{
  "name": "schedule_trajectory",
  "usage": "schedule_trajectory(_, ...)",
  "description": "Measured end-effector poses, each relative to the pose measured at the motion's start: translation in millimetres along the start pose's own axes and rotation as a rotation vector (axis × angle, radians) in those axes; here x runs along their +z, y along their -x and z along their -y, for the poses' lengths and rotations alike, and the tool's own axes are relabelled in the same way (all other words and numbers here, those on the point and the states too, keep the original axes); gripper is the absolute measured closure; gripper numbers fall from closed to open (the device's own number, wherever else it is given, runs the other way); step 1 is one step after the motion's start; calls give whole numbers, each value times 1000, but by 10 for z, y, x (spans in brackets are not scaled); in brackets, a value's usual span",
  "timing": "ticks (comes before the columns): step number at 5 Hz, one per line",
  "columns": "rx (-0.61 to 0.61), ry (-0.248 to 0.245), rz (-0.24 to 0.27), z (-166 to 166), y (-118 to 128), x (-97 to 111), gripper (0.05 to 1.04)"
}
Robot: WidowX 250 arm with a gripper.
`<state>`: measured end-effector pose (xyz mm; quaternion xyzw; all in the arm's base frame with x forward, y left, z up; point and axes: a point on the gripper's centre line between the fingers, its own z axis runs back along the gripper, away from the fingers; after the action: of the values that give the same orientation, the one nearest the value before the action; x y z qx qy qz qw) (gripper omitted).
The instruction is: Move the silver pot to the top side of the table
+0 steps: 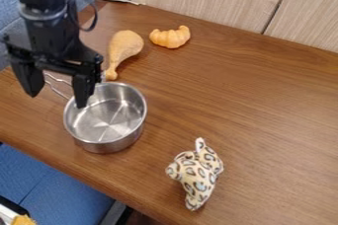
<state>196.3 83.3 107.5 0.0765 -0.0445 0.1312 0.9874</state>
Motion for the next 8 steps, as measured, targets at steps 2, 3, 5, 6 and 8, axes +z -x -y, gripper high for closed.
schedule_trajectory(2, 21, -38, -6, -43, -52, -259, 83)
schedule_trajectory(3, 30, -58, 6, -24, -82, -329, 83)
schedule_trajectory(5, 2, -25, -18, 72, -56, -582, 135)
schedule_trajectory(6, 5, -25, -2, 71, -88, -606, 410)
schedule_trajectory(8, -2, -17, -9, 35, -55, -594, 905)
